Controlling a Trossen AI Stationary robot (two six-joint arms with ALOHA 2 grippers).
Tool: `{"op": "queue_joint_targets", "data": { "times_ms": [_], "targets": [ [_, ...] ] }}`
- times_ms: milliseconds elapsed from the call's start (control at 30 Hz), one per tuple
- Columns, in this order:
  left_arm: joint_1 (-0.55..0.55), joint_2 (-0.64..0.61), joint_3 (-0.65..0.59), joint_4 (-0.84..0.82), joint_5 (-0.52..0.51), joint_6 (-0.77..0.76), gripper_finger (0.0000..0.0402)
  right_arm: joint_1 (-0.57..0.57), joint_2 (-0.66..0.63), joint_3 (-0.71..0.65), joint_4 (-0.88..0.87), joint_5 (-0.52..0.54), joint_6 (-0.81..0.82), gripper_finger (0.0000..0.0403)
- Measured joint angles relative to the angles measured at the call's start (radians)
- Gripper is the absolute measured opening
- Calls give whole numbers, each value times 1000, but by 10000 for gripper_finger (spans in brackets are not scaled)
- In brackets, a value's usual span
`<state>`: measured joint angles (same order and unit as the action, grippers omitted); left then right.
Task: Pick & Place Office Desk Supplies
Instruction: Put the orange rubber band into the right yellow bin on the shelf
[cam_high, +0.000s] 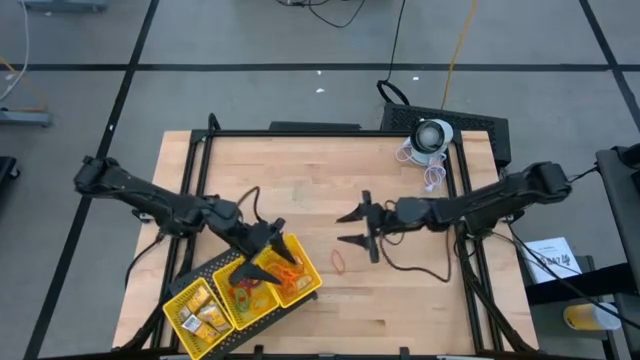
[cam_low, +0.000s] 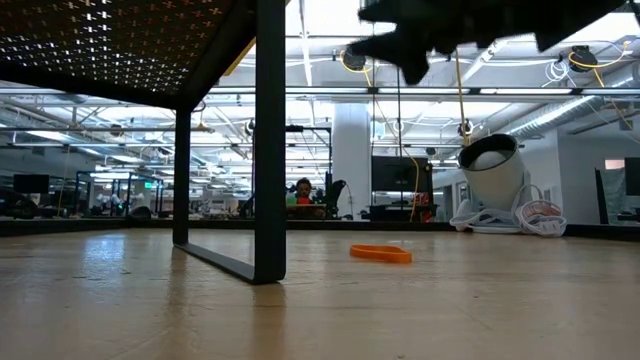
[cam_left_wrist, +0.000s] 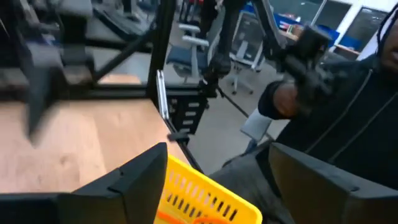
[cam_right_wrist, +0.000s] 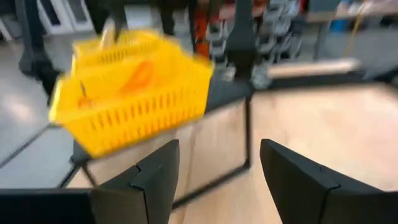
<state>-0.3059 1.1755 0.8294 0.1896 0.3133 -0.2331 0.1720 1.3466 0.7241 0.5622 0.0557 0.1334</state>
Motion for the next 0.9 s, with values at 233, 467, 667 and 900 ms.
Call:
{"op": "queue_joint_targets", "data": {
  "times_ms": [233,467,667,900],
  "targets": [
    [23,-73,0,-2,-71,20,311,1,240,0,17,-7,23,215],
    [26,-63,0,-6,-150,21,312,36,428,3,19,-1,35,212],
    [31,-38,0,-12,-190,21,313,85,491,12,-17,97,5,212],
    [33,-35,0,-20,-191,21,313,100,487,14,-131,262,-6,166]
  ]
}}
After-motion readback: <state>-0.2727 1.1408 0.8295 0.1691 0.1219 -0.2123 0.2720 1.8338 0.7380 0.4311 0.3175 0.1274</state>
